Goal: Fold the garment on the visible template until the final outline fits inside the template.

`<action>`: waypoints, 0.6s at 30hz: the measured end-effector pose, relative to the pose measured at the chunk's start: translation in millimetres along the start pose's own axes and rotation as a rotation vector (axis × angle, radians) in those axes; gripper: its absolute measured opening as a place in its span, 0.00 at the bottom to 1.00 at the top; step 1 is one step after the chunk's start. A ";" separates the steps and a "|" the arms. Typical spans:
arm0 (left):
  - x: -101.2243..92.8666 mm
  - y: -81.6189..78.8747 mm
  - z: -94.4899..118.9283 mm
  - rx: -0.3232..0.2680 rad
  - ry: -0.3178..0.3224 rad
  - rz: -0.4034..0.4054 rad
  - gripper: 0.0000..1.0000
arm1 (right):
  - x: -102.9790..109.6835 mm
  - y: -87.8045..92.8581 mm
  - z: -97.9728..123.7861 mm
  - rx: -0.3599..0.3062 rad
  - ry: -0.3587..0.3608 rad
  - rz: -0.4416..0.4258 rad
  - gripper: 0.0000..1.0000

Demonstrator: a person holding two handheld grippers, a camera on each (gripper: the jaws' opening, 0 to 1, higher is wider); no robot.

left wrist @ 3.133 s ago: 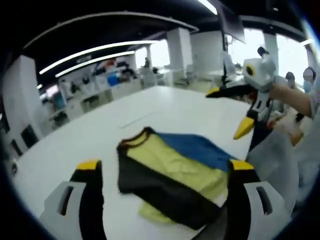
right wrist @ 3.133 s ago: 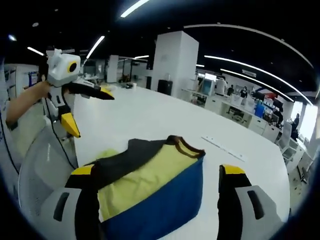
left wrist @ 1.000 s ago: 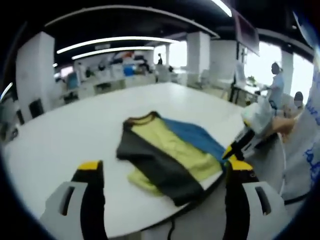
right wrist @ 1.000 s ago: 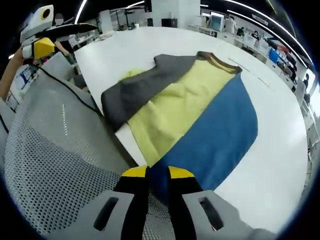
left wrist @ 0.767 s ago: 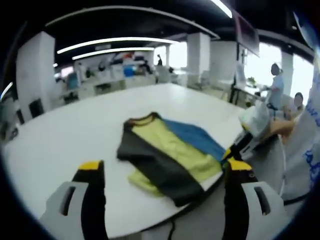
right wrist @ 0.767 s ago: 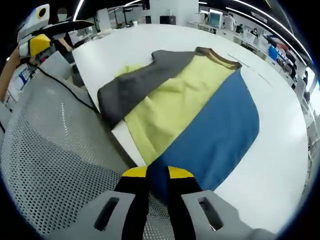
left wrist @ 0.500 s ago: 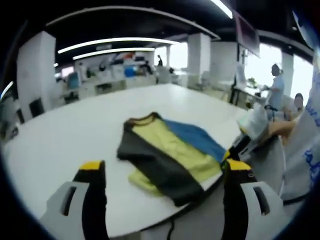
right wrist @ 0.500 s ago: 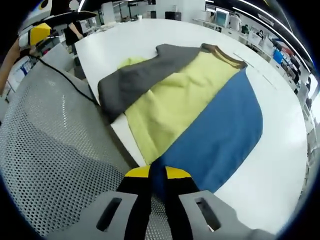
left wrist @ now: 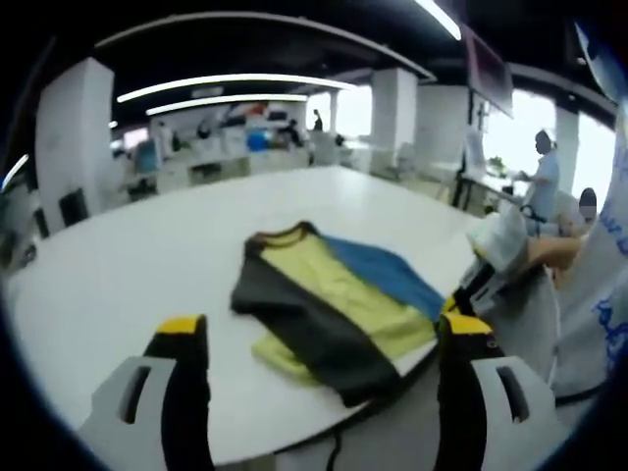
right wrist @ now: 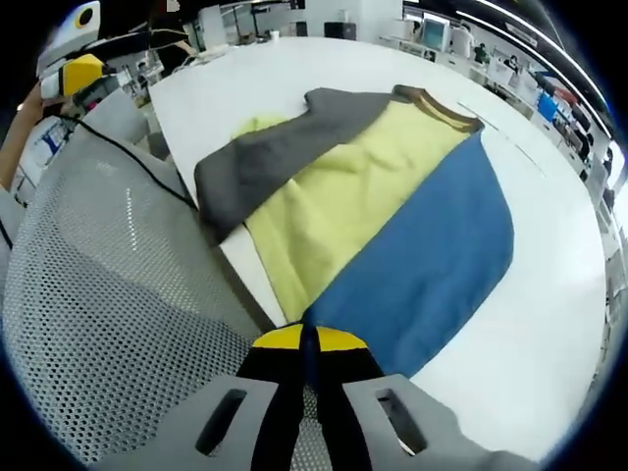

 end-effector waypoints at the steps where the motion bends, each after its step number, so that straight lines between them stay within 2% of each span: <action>1: -0.3 -0.2 -0.1 0.001 0.001 0.000 0.93 | 0.1 -0.2 0.3 0.000 -0.001 0.003 0.03; 7: -1.4 -0.3 -0.3 0.006 0.004 -0.001 0.93 | 1.5 -2.9 6.4 -0.007 -0.004 0.019 0.02; 14: -1.4 -1.9 -1.2 0.007 0.006 -0.006 0.92 | -2.2 -0.4 4.9 -0.009 -0.008 -0.006 0.01; 18: -1.0 -2.2 -0.7 0.009 0.005 -0.007 0.92 | -7.6 -4.0 13.5 -0.028 0.003 -0.010 0.01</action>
Point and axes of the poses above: the point that each gripper's makers call its tool centre point, and the gripper's own axes: z roughly backward along the fingers, x roughly to its left, y roughly out of its underside, the point moved 7 cm from there along z, roughly backward along the fingers, and after that the axes turned 6 degrees about -x, right-handed, at the moved point
